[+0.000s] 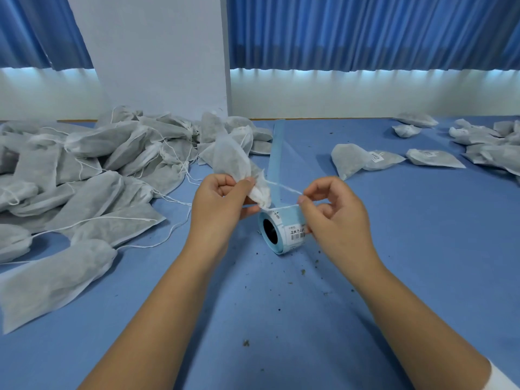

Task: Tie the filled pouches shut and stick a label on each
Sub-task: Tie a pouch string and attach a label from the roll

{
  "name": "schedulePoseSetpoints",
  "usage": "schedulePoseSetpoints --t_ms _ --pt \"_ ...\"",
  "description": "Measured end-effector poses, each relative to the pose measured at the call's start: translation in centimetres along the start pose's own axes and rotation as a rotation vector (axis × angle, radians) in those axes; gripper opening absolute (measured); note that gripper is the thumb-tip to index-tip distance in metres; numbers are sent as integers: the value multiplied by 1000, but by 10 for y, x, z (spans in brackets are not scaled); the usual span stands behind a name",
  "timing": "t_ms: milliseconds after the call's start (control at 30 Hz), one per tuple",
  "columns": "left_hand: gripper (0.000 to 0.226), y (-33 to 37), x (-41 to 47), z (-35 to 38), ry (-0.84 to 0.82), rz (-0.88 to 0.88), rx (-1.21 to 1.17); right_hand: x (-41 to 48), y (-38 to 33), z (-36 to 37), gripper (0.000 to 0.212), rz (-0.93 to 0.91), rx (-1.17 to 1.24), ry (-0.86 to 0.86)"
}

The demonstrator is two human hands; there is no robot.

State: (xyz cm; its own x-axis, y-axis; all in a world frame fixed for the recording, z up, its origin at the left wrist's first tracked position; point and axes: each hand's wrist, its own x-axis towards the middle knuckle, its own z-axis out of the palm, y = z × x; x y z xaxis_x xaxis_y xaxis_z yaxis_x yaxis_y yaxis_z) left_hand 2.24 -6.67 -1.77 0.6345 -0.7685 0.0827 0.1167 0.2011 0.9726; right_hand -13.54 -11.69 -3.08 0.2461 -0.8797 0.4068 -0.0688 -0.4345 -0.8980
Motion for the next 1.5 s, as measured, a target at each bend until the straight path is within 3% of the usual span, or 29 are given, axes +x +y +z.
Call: schedulePoseSetpoints --t_ms 100,267,433,533,667,733,800,833,900,967,1067,1333,1500 --pt "18 -1 2 -1 32 -6 -10 0 3 -1 30 -62 -172 44" --pt "17 -1 2 -2 69 -5 -2 -3 1 0 33 -117 -199 79" --pt "16 -2 0 0 64 -17 7 -10 1 5 32 -208 -209 -140" --pt "17 -3 -1 1 41 -32 -20 -9 4 8 36 -162 -227 -262" --pt "19 -3 1 1 63 -25 -22 -5 8 6 13 -167 -276 -264" --pt "25 -5 0 -1 89 18 95 -3 6 3 16 -179 -247 -252" --pt "40 -5 -2 -4 101 196 451 -3 4 2 19 -185 -191 -261" --pt "46 -4 -4 -5 71 339 593 -3 4 2 18 -190 -175 -267" --pt "38 0 -10 -5 -101 565 638 -5 2 3 19 -199 -143 -264" --pt "22 3 -16 -4 -294 630 627 -5 1 3 21 -213 -97 -227" --pt "12 7 -22 -3 -440 532 609 -4 -2 0 25 -258 -59 -154" --pt "7 14 -18 -14 -460 342 640 2 -1 -10 7 -489 -238 11" --pt "10 23 -21 -16 -626 260 448 2 -3 -11 8 -480 -181 28"
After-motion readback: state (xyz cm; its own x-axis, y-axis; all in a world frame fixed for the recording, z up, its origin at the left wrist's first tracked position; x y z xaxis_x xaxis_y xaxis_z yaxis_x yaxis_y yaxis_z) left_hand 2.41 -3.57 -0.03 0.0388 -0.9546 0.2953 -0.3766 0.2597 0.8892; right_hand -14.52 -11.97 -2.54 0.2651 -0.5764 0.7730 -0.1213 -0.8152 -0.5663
